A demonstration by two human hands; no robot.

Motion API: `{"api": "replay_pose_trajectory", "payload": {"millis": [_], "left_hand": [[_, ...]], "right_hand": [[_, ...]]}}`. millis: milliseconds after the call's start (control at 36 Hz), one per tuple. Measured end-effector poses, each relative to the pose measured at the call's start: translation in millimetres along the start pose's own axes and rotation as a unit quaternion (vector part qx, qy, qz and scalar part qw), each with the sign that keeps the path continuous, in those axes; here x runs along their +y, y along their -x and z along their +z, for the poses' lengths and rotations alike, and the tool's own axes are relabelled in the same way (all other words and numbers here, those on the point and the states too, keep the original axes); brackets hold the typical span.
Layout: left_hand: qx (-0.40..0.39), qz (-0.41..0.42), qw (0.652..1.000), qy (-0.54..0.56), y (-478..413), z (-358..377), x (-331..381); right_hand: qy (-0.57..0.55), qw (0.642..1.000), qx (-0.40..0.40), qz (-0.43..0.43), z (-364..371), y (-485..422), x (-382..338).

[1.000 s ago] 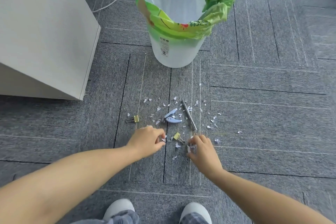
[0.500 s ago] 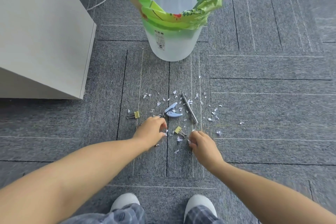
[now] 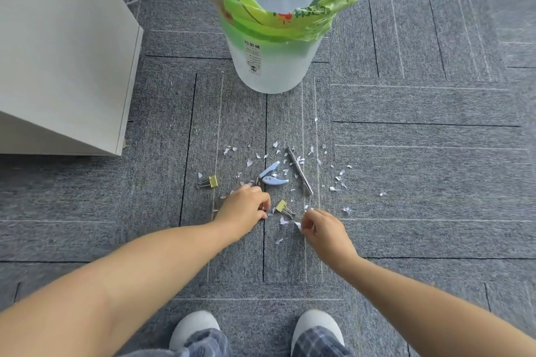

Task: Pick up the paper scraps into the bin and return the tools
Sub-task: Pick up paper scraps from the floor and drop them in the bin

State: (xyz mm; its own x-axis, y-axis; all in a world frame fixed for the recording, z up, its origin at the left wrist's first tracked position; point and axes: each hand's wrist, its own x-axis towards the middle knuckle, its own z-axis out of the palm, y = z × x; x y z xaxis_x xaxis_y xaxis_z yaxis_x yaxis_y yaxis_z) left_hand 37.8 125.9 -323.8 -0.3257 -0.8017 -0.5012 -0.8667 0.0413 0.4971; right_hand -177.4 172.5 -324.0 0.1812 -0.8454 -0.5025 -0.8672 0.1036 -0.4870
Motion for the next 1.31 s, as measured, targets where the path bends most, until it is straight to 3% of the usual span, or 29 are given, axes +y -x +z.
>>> {"api": "replay_pose_trajectory", "payload": {"millis": [444, 722, 861, 972, 1139, 1222, 1306], "left_hand": [[-0.005, 0.002, 1.000, 0.004, 5, 8, 0], [0.015, -0.086, 0.990, 0.115, 15, -14, -2], [0.110, -0.067, 0.974, 0.185, 23, -64, 10], [0.211, 0.002, 0.950, 0.232, 22, -129, 39], [0.356, 0.146, 0.887, 0.255, 0, -248, 91], [0.413, 0.165, 0.859, 0.253, -21, -297, 109], [0.445, 0.153, 0.853, 0.226, -42, -328, 113]], "right_hand": [[-0.069, 0.996, 0.039, 0.036, -15, -2, -14], [-0.095, 0.992, 0.074, 0.039, -36, 3, -26], [-0.142, 0.982, 0.124, 0.001, -83, -8, -54], [-0.173, 0.958, 0.215, -0.080, -145, -30, -95], [-0.172, 0.871, 0.390, -0.245, -244, -71, -176], [-0.165, 0.850, 0.436, -0.245, -278, -99, -203], [-0.124, 0.871, 0.431, -0.202, -298, -127, -218]]}}
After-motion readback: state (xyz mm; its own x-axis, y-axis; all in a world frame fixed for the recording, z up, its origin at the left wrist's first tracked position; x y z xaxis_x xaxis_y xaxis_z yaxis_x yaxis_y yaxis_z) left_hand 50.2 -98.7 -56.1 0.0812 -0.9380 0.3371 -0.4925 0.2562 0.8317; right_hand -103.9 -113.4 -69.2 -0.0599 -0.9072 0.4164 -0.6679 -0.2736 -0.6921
